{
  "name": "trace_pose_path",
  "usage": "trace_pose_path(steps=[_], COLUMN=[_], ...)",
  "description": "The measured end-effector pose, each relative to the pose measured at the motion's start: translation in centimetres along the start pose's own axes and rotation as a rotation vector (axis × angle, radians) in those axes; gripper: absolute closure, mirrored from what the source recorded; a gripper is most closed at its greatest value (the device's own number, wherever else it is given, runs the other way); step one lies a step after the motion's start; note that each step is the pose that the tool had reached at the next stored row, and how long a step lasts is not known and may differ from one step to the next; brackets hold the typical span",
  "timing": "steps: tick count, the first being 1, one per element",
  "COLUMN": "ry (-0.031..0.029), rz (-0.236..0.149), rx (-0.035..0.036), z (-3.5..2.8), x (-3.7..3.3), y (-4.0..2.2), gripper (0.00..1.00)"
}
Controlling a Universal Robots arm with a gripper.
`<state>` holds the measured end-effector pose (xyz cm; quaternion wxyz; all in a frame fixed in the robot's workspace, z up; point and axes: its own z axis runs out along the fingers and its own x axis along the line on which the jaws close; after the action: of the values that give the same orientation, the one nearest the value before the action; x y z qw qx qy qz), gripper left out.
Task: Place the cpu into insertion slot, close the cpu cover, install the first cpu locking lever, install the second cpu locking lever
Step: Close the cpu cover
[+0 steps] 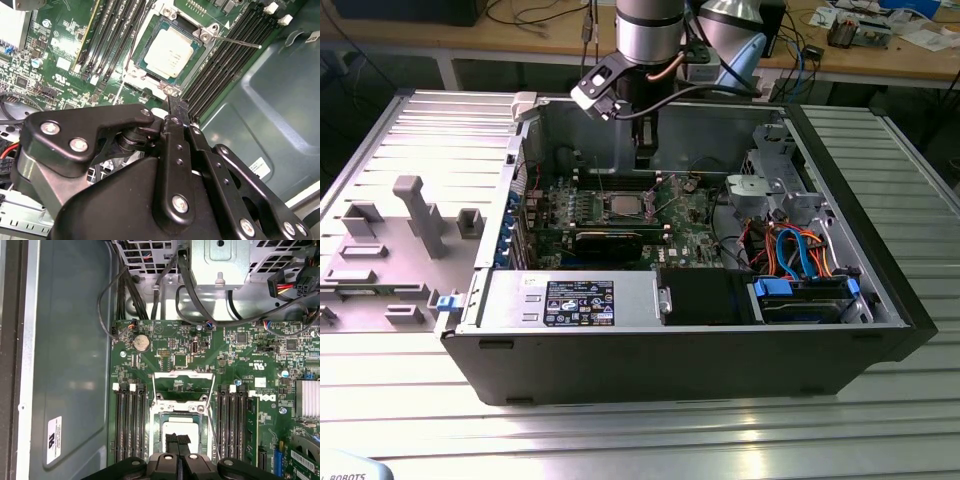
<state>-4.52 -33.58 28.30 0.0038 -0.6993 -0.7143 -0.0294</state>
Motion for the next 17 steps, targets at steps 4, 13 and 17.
trace_pose_path(steps=[4,13,17], ry=[0.0001,0.0001,-0.0004], rz=[0.0,0.0,0.0], rx=[0.0,0.0,0.0], z=[0.01,0.03,0.04], x=[0.03,0.08,0.21], y=[0.21,0.69,0.88], gripper=[0.89,0.89,0.89])
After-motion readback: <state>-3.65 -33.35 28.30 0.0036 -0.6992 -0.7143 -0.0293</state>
